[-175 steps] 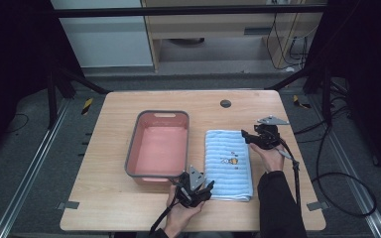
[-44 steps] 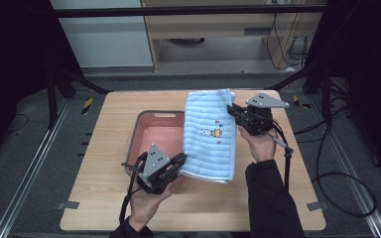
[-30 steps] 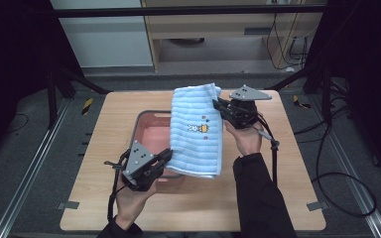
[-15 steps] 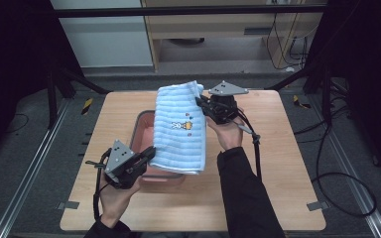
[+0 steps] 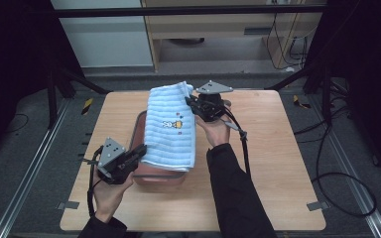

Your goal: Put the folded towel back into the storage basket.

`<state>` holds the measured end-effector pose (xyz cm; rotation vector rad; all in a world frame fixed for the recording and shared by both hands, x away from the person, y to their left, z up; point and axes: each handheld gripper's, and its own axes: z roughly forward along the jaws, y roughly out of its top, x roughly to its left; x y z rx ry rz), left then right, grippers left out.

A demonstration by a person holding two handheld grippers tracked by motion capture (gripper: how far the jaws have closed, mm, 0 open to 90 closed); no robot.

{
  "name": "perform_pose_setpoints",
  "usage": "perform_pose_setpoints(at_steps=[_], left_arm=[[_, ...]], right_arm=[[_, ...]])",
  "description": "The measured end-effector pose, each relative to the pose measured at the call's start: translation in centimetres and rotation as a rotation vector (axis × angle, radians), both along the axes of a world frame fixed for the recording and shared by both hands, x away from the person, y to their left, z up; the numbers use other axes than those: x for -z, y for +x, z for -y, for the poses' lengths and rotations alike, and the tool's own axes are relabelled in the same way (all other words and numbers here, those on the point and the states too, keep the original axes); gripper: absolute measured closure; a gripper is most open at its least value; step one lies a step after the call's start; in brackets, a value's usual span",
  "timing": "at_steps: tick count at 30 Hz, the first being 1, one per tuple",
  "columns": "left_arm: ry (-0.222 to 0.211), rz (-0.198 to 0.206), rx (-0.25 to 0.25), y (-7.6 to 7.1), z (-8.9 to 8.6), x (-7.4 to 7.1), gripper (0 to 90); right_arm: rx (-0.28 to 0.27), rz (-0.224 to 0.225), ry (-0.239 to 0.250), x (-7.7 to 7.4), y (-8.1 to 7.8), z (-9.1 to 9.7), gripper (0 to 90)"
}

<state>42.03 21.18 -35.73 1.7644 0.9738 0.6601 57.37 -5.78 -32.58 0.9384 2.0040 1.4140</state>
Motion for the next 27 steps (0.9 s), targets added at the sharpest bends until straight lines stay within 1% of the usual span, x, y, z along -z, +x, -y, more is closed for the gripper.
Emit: perform_pose_setpoints(at_steps=[8,15,17,19,21,22,23,24,27], left_arm=[[-0.008,-0.011,-0.035,0.7,-1.1,0.5,86.9],[0.004,-0.018,-0.059,1.1,-1.6,1.0,86.9],[0.009,-0.026,-0.065,1.3,-1.7,1.3,86.9],[0.014,-0.044,-0.069,1.6,-1.7,1.8,86.8],[0.018,-0.049,-0.071,1.7,-1.8,1.9,86.9],[0.023,-0.058,-0.075,1.9,-1.8,2.3,86.8],[0.023,-0.058,-0.075,1.9,-1.8,2.3,86.9],[0.032,-0.069,-0.078,2.1,-1.9,2.6,86.9],[0.043,-0.079,-0.081,2.3,-1.7,3.1,86.9]], right_arm=[[-0.007,-0.01,0.002,0.6,0.9,-1.4,83.2],[-0.009,-0.017,0.002,1.1,1.6,-2.1,83.2],[-0.011,-0.026,0.001,1.6,2.0,-2.5,83.2],[-0.011,-0.032,-0.007,2.0,2.2,-2.8,83.2],[-0.014,-0.035,-0.014,2.4,2.3,-3.1,83.2],[-0.014,-0.038,-0.015,2.5,2.4,-3.2,83.2],[-0.014,-0.04,-0.016,2.7,2.4,-3.3,83.2],[-0.016,-0.037,-0.022,2.8,2.5,-3.4,83.1],[-0.015,-0.044,-0.024,3.3,2.7,-3.5,83.1]])
